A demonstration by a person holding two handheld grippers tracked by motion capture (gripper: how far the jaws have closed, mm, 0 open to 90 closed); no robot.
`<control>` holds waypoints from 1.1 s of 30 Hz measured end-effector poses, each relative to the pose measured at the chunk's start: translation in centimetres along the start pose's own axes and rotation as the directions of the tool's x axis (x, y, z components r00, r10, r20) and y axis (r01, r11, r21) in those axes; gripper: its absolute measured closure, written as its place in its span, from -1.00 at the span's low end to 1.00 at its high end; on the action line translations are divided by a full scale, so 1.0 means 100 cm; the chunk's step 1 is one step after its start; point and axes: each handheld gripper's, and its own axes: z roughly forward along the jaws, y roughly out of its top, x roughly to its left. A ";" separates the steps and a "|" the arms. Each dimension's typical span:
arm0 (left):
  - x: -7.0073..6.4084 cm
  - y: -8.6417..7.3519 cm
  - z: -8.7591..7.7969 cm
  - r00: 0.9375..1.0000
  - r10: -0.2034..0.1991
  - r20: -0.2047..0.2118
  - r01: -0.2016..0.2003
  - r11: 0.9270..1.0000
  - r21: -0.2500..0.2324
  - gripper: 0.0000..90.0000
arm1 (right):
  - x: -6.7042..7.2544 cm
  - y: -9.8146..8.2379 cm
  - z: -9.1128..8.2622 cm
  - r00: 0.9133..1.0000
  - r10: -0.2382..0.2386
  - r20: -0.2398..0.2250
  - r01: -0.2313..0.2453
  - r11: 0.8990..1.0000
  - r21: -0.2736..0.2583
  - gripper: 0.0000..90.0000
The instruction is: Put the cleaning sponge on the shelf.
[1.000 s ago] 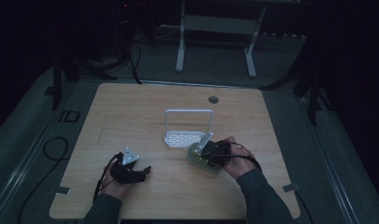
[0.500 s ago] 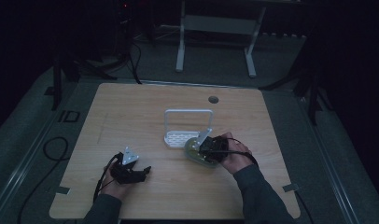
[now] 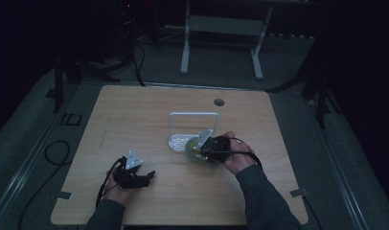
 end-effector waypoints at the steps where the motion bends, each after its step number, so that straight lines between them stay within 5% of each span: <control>1: 0.000 0.000 0.000 1.000 0.000 0.000 0.000 1.000 0.000 -0.42 | -0.001 0.001 0.000 1.000 -0.003 0.000 0.003 1.000 -0.001 0.59; 33: 0.000 0.000 0.000 1.000 0.000 -0.001 0.000 1.000 0.002 -0.43 | -0.009 0.021 0.000 0.994 -0.107 0.037 0.106 0.994 0.012 0.59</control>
